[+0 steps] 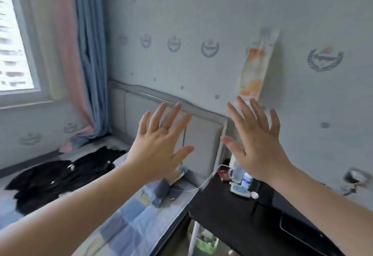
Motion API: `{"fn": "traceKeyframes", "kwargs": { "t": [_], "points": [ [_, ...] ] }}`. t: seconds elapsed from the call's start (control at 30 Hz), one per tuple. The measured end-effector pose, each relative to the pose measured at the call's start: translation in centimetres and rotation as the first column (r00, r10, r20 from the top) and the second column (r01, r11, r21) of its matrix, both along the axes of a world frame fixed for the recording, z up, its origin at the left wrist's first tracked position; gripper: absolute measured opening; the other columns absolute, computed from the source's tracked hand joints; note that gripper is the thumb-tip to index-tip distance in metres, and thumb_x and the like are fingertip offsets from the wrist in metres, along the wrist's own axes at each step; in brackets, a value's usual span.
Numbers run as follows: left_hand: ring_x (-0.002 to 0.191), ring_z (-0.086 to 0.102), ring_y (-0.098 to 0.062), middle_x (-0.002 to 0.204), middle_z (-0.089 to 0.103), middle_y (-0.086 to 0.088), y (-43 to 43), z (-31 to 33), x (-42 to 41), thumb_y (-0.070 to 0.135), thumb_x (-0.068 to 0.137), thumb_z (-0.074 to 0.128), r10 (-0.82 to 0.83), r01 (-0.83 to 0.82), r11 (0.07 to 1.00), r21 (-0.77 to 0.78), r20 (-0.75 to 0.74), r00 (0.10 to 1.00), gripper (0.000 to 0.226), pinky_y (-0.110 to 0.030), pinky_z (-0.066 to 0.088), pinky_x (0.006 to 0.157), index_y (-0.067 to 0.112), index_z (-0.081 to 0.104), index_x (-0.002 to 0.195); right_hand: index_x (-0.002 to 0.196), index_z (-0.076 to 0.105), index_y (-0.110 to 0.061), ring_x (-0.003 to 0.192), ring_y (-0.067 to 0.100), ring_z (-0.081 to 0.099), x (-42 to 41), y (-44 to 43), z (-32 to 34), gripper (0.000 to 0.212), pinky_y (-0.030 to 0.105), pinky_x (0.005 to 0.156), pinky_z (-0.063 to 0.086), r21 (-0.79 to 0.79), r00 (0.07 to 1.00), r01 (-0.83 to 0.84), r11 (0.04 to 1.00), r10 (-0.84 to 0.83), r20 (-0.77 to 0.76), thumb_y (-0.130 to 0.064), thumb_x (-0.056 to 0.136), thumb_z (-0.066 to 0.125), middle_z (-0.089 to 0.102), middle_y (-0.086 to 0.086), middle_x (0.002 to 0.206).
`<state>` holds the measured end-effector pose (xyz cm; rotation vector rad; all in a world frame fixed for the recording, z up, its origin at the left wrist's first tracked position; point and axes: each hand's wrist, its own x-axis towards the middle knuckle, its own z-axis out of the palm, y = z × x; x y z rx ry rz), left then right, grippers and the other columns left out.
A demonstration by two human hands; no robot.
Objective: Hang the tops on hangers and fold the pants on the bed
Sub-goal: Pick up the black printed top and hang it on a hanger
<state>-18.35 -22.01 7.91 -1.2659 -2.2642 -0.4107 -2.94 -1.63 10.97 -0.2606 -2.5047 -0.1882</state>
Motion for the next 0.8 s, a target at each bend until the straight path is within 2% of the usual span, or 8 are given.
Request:
{"fn": "traceKeyframes", "kwargs": {
  "t": [0.13, 0.23, 0.33, 0.43, 0.63, 0.7, 0.8],
  "points": [
    [0.153, -0.021, -0.02, 0.169, -0.01, 0.009, -8.8, -7.2, -3.1, 0.074, 0.09, 0.015, 0.24, -0.233, 0.97, -0.065, 0.154, 0.958, 0.078, -0.046, -0.013, 0.121, 0.04, 0.002, 0.159, 0.16, 0.017, -0.027, 0.155, 0.029, 0.008, -7.2, -6.6, -5.8, 0.073, 0.062, 0.119, 0.0, -0.063, 0.973, -0.195, 0.979, 0.201, 0.116, -0.065, 0.098, 0.018, 0.013, 0.001, 0.168],
    [0.153, -0.019, -0.019, 0.169, -0.009, 0.008, -14.0, -12.8, -4.2, 0.073, 0.091, 0.018, 0.405, -0.386, 0.914, -0.123, 0.263, 0.876, 0.077, -0.048, -0.01, 0.122, 0.04, 0.002, 0.159, 0.159, 0.017, -0.029, 0.155, 0.028, 0.01, -11.6, -11.0, -10.2, 0.071, 0.063, 0.118, 0.003, -0.136, 0.921, -0.318, 0.938, 0.34, 0.19, -0.066, 0.098, 0.016, 0.014, 0.0, 0.168],
    [0.153, -0.019, -0.02, 0.169, -0.008, 0.007, -18.1, -17.3, -4.7, 0.075, 0.089, 0.01, 0.513, -0.484, 0.858, -0.17, 0.33, 0.793, 0.079, -0.048, -0.008, 0.123, 0.038, 0.004, 0.159, 0.159, 0.022, -0.028, 0.154, 0.027, 0.013, -15.4, -14.7, -14.5, 0.072, 0.061, 0.118, 0.003, -0.216, 0.86, -0.381, 0.899, 0.431, 0.275, -0.065, 0.097, 0.017, 0.016, -0.001, 0.167],
    [0.152, -0.022, -0.02, 0.169, -0.011, 0.007, -20.8, -21.1, -5.6, 0.078, 0.087, 0.002, 0.609, -0.553, 0.793, -0.257, 0.347, 0.713, 0.082, -0.048, -0.009, 0.122, 0.038, 0.002, 0.159, 0.159, 0.023, -0.028, 0.154, 0.026, 0.013, -19.3, -17.4, -18.6, 0.076, 0.06, 0.118, 0.002, -0.261, 0.784, -0.437, 0.861, 0.507, 0.359, -0.067, 0.095, 0.013, 0.017, -0.002, 0.167],
    [0.152, -0.022, -0.019, 0.169, -0.01, 0.008, -22.6, -26.0, -9.9, 0.078, 0.087, 0.003, 0.715, -0.617, 0.697, -0.365, 0.423, 0.556, 0.079, -0.046, -0.014, 0.12, 0.042, -0.003, 0.157, 0.158, -0.003, -0.039, 0.154, 0.018, -0.008, -28.4, -18.3, -24.6, 0.081, 0.053, 0.118, -0.014, -0.319, 0.68, -0.445, 0.837, 0.547, 0.488, -0.076, 0.086, -0.004, -0.009, -0.012, 0.168],
    [0.152, -0.022, -0.018, 0.169, -0.008, 0.008, -22.0, -27.0, -12.3, 0.079, 0.087, 0.003, 0.725, -0.625, 0.683, -0.378, 0.455, 0.517, 0.08, -0.044, -0.017, 0.119, 0.042, -0.002, 0.158, 0.158, -0.004, -0.039, 0.154, 0.017, -0.009, -31.5, -17.5, -25.8, 0.079, 0.053, 0.118, -0.013, -0.34, 0.666, -0.42, 0.841, 0.54, 0.515, -0.075, 0.088, -0.001, -0.009, -0.013, 0.167],
    [0.152, -0.021, -0.017, 0.169, -0.008, 0.009, -20.5, -28.3, -16.3, 0.079, 0.086, 0.003, 0.732, -0.63, 0.67, -0.394, 0.491, 0.471, 0.081, -0.046, -0.012, 0.121, 0.042, -0.001, 0.158, 0.158, -0.004, -0.04, 0.154, 0.017, -0.01, -36.0, -15.7, -27.2, 0.072, 0.055, 0.118, -0.013, -0.351, 0.636, -0.394, 0.849, 0.528, 0.563, -0.071, 0.094, 0.008, -0.009, -0.012, 0.167]
  ]
}}
